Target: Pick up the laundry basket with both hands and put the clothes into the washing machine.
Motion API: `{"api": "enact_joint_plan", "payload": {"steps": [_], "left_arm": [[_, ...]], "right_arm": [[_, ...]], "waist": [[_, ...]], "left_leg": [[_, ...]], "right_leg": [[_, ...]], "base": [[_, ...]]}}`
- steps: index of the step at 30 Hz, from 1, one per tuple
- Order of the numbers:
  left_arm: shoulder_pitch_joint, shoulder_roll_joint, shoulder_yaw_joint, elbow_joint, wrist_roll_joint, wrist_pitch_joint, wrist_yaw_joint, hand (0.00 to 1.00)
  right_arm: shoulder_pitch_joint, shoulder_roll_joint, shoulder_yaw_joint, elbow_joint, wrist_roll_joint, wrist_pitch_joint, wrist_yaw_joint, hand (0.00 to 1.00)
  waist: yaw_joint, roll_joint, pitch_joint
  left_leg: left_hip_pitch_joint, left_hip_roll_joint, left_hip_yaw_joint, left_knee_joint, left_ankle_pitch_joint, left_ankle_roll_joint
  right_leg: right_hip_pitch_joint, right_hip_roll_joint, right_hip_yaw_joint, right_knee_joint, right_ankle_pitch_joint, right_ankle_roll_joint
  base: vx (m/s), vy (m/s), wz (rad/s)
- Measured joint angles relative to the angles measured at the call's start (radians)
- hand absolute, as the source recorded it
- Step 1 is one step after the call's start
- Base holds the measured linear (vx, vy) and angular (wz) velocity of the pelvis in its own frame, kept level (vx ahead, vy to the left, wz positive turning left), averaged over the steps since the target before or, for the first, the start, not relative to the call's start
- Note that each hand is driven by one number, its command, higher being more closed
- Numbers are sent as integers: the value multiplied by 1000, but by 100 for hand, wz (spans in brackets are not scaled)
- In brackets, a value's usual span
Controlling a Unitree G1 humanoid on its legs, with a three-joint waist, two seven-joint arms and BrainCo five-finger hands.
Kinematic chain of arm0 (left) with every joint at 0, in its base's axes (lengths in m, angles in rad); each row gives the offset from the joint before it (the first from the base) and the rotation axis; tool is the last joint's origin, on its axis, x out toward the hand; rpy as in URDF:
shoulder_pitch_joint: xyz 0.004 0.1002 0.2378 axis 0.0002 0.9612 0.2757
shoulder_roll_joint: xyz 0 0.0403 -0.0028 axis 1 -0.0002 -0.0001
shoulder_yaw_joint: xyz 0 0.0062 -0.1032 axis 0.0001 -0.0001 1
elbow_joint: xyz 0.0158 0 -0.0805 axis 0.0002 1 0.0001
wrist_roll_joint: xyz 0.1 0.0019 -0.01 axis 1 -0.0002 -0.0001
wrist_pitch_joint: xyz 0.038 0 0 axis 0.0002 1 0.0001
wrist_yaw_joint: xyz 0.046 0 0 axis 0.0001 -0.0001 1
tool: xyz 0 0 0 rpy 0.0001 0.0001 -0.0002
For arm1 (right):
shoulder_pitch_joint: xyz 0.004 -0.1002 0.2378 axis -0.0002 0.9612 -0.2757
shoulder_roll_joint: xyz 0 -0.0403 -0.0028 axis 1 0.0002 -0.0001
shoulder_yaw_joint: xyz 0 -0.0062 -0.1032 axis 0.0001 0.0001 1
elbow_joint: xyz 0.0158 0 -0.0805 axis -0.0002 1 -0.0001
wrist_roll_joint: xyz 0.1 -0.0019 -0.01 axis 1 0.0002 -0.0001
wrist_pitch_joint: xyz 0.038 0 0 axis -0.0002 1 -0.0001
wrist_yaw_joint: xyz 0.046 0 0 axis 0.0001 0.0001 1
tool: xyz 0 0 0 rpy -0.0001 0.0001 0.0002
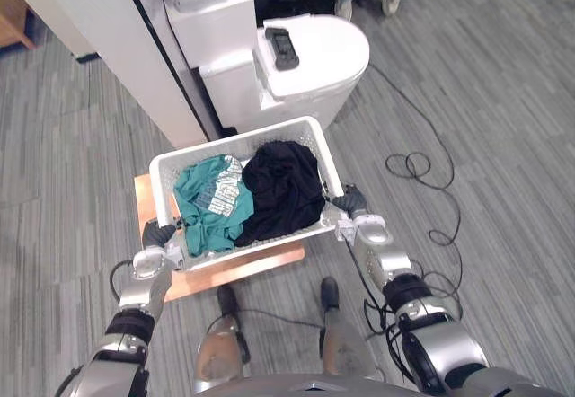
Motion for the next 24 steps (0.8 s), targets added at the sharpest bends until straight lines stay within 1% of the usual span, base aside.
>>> {"api": "enact_joint_plan", "payload": {"steps": [1,3,4,5,7,8,9,10,11,12,13,14,15,16,17,18,19,20,21,22,23,24], "left_arm": [[46,-22,4,-14,0,0,0,100],[95,-45,14,-15,0,0,-1,100],[113,-49,18,-19,2,0,-2,100],[145,-63,36,-34,10,0,-5,100],[193,-91,63,-64,11,0,-6,100],[233,-116,78,-82,11,0,-6,100],[251,-130,79,-94,11,0,-6,100],[260,-136,79,-100,11,0,-6,100],[282,-143,82,-122,11,0,-7,100],[299,-142,94,-136,10,-2,-9,100],[303,-145,100,-144,10,-1,-12,100],[317,-172,106,-152,10,-2,-14,100],[334,-178,109,-152,9,-2,-17,100],[343,-174,105,-154,9,-2,-20,100],[344,-163,106,-160,9,-2,-20,100],[334,-145,106,-159,5,-2,-21,100],[334,-135,106,-159,0,-2,-21,100],[335,-125,106,-162,-39,-3,-28,100],[335,-131,106,-166,-58,-4,-32,100],[328,-144,107,-172,-77,-9,-32,100],[305,-146,107,-170,-78,-11,-32,100],[296,-147,102,-170,-78,-11,-32,100]], "right_arm": [[33,0,-3,0,5,-8,10,100],[64,1,-2,-1,11,-9,28,100],[69,3,1,0,11,-9,30,100],[74,5,5,0,11,-8,40,100],[81,7,8,-1,11,-9,58,100],[93,4,15,-10,11,-9,64,100],[109,-5,15,-34,9,-9,65,100],[114,-10,15,-42,9,-10,69,100],[123,-10,16,-61,6,-9,69,100],[127,1,20,-74,1,-10,69,100],[122,10,21,-79,-2,-14,73,100],[120,4,23,-79,-3,-17,74,100],[131,1,23,-79,-3,-19,74,100],[138,0,24,-79,-3,-18,81,100],[140,7,27,-80,-2,-20,85,100],[141,17,19,-79,-2,-23,84,100],[141,24,19,-79,-2,-23,84,100],[141,33,19,-88,-2,-28,85,100],[140,26,19,-101,-2,-29,86,100],[134,19,12,-115,-2,-38,88,100],[133,18,-6,-115,-1,-51,89,100],[134,16,-15,-114,-1,-51,90,100]], "waist": [[-3,2,-33],[0,2,-67],[2,2,-74],[9,3,-79],[26,9,-80],[30,24,-86],[33,34,-84],[31,39,-83],[36,46,-80],[39,36,-85],[37,31,-77],[46,56,-69],[54,84,-74],[50,92,-80],[38,106,-89],[30,73,-87],[24,49,-93],[22,25,-99],[21,36,-103],[20,63,-108],[16,61,-105],[9,58,-103]], "left_leg": [[3,1,-8,1,-13,-8],[3,7,-15,6,-21,-5],[4,11,-16,6,-22,-5],[-3,25,-17,26,-33,-10],[-34,47,-25,115,-77,-12],[-69,61,-46,192,-99,26],[-88,63,-58,237,-98,58],[-112,69,-61,274,-86,61],[-173,84,-72,371,-46,73],[-151,67,-74,320,5,46],[-179,63,-81,459,-83,29],[-252,55,-130,879,-229,14],[-224,32,-137,1073,-212,12],[-195,20,-134,1105,-187,15],[-146,11,-140,1056,-232,35],[-138,-19,-142,987,-240,30],[-124,-44,-149,936,-248,25],[-69,-85,-195,840,-309,3],[-56,-88,-236,817,-355,2],[-30,-90,-319,747,-449,-11],[-4,-88,-346,664,-505,-8],[6,-86,-344,631,-526,-1]], "right_leg": [[10,1,-8,-3,-9,-5],[15,7,-13,-3,-20,-3],[15,10,-13,-2,-22,-4],[13,18,-11,5,-26,-10],[10,34,-9,29,-39,-21],[8,44,-20,62,-59,-31],[-3,44,-30,104,-82,-36],[-16,45,-35,139,-99,-42],[-46,53,-40,208,-141,-75],[-58,46,-42,221,-155,-96],[-62,28,-58,240,-159,-87],[-68,34,-57,280,-164,-92],[-60,46,-40,291,-160,-93],[-59,56,-40,290,-158,-96],[-60,72,-40,281,-147,-102],[-57,65,-32,240,-115,-108],[-58,58,-26,208,-92,-113],[-65,42,-17,164,-50,-124],[-79,54,-29,162,-35,-114],[-113,89,-29,170,-22,-120],[-146,96,-28,187,-13,-118],[-156,94,-30,195,-8,-114]], "base": [[-6,-18,12],[9,-21,10],[8,-34,1],[1,-48,-5],[-2,-57,-1],[7,-53,21],[9,-54,33],[-49,-86,47],[-112,-128,44],[-119,-110,41],[-115,-74,8],[-67,9,-15],[-92,37,-26],[-71,93,-21],[-111,64,-4],[-96,6,0],[-102,-37,-1],[-85,-33,-9],[-145,24,-22],[-191,89,-21],[-199,105,-11],[-268,165,6]]}}
